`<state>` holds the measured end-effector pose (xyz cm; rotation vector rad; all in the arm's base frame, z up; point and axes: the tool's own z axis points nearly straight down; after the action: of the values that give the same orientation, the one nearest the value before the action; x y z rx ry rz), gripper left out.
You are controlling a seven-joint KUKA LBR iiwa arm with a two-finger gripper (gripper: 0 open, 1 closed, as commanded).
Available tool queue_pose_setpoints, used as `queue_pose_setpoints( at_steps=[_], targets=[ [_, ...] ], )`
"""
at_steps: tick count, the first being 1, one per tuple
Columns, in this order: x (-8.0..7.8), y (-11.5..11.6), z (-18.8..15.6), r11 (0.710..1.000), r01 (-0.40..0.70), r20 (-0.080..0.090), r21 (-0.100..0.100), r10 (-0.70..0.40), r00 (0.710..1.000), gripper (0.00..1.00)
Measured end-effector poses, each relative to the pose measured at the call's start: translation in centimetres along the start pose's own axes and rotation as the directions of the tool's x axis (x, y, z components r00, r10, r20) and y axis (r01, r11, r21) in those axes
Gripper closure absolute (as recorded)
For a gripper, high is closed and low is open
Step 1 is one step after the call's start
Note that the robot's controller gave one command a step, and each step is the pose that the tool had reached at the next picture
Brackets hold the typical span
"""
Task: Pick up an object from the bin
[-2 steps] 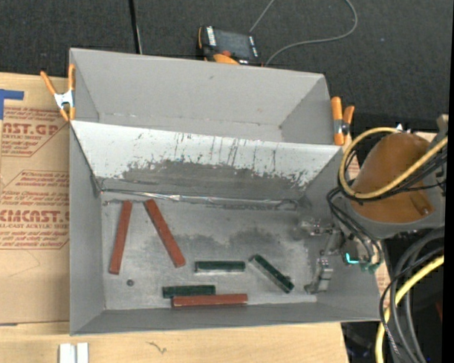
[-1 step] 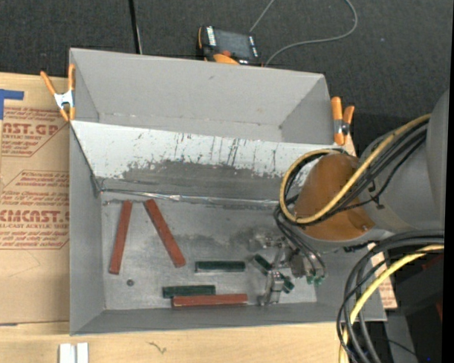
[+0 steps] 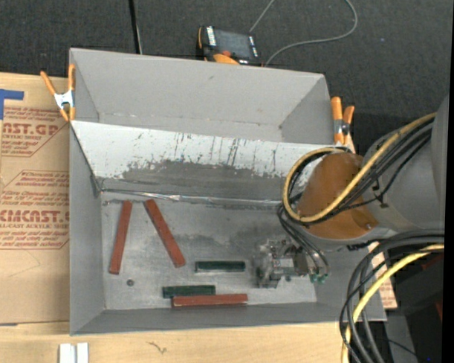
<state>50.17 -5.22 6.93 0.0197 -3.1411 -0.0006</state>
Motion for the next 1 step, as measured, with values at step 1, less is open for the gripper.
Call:
queue_pose_setpoints(
  at_steps=[1],
  targets=[
    [-7.64, 0.42, -0.13, 0.999, 0.048, 0.008, 0.001, -0.048, 0.999, 1.00]
  ],
)
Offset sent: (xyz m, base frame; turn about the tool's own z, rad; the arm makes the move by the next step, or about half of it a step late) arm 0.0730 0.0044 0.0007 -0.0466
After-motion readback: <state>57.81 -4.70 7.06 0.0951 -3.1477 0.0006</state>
